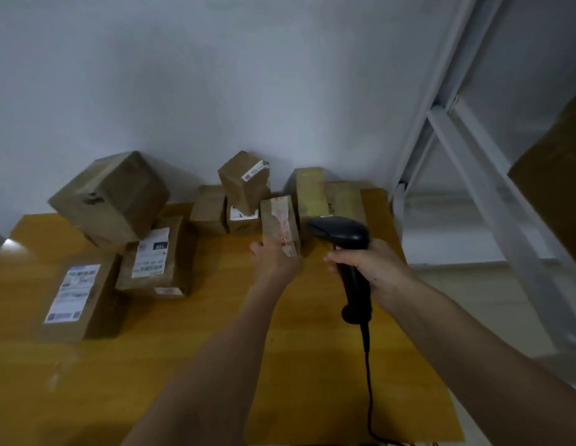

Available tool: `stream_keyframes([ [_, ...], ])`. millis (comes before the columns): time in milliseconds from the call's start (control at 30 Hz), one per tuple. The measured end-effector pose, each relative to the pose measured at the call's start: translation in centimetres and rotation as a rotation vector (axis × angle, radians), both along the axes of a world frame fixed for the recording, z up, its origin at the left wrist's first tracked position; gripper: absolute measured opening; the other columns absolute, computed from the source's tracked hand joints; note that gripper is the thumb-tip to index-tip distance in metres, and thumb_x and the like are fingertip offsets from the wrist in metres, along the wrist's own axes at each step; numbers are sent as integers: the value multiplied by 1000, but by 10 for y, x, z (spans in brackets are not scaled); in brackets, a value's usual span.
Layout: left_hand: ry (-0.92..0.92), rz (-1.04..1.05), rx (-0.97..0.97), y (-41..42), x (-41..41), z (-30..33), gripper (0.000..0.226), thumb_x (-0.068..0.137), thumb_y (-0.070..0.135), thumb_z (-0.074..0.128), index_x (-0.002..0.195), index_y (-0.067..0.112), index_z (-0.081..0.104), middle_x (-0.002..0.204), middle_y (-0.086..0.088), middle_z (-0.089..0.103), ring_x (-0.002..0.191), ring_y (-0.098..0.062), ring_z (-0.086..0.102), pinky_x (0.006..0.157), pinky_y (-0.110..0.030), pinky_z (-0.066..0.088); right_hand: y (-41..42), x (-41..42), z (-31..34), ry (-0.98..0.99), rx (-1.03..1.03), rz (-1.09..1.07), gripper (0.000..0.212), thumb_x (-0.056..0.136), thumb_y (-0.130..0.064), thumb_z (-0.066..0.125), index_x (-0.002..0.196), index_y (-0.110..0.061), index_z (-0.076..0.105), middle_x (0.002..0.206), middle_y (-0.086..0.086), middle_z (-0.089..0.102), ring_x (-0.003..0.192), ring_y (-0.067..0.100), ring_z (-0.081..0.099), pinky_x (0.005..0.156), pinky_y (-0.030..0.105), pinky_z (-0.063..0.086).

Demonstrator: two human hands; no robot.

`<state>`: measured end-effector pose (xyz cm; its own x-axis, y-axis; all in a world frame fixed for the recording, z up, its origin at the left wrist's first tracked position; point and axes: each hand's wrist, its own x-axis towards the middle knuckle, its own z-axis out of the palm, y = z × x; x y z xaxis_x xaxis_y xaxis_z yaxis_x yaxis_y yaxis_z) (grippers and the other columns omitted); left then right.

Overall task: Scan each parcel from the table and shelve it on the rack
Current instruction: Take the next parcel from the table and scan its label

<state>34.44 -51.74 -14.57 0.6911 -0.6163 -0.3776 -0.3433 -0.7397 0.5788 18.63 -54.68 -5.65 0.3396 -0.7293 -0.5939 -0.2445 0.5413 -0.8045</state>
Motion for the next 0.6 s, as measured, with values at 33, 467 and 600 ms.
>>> stream_keyframes([
  [33, 1, 21, 15, -8, 6, -4, 85, 79, 33, 77, 144, 13, 27, 140, -12, 30, 129, -32, 32, 103, -42, 38, -5, 7, -3, 5, 4, -29, 11, 79, -4, 74, 88, -6, 68, 95, 18, 73, 91, 31, 69, 95, 45, 51],
  [467, 125, 178, -17, -63, 39, -44, 122, 70, 29, 86, 154, 16, -2, 150, -17, 20, 137, -38, 23, 108, -51, 32, -23, 11, -34, 35, 19, -227, 24, 77, -5, 76, 100, -4, 66, 91, 16, 68, 82, 27, 67, 87, 45, 53],
  [600, 135, 147, 34, -53, 48, -46, 124, 69, 27, 85, 154, 18, -4, 149, -19, 24, 137, -39, 27, 108, -51, 34, -25, 12, -42, 47, 18, -234, 26, 76, -5, 76, 100, -2, 66, 93, 20, 70, 82, 28, 68, 89, 47, 52],
])
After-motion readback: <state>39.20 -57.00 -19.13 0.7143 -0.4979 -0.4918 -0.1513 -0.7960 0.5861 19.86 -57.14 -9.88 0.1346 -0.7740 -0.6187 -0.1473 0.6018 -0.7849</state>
